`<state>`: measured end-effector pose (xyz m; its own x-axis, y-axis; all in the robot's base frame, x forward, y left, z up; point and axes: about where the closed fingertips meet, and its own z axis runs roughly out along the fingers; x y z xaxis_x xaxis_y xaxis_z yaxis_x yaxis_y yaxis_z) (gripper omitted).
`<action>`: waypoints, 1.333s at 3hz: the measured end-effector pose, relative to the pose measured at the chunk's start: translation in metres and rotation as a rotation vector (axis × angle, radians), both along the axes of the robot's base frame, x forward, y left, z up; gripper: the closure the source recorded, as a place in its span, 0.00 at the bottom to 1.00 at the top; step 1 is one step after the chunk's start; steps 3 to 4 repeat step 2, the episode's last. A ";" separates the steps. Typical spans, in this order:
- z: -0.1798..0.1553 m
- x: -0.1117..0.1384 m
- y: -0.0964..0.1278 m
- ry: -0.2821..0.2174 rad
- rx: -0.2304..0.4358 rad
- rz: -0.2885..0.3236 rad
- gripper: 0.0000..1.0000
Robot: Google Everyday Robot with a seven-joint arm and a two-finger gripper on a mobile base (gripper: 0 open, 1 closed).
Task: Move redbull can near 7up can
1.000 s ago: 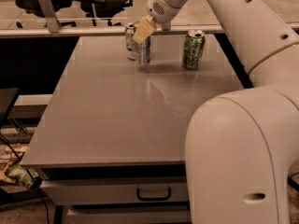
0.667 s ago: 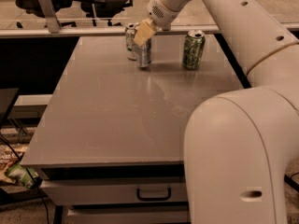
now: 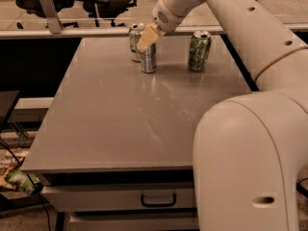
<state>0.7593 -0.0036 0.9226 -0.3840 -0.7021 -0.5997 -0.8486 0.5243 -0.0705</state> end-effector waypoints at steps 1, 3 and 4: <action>-0.003 0.001 0.002 0.004 -0.001 0.003 0.00; -0.003 0.001 0.002 0.004 -0.001 0.003 0.00; -0.003 0.001 0.002 0.004 -0.001 0.003 0.00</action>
Offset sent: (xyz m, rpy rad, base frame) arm 0.0005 0.0020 -0.0031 -0.0006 0.0041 0.0025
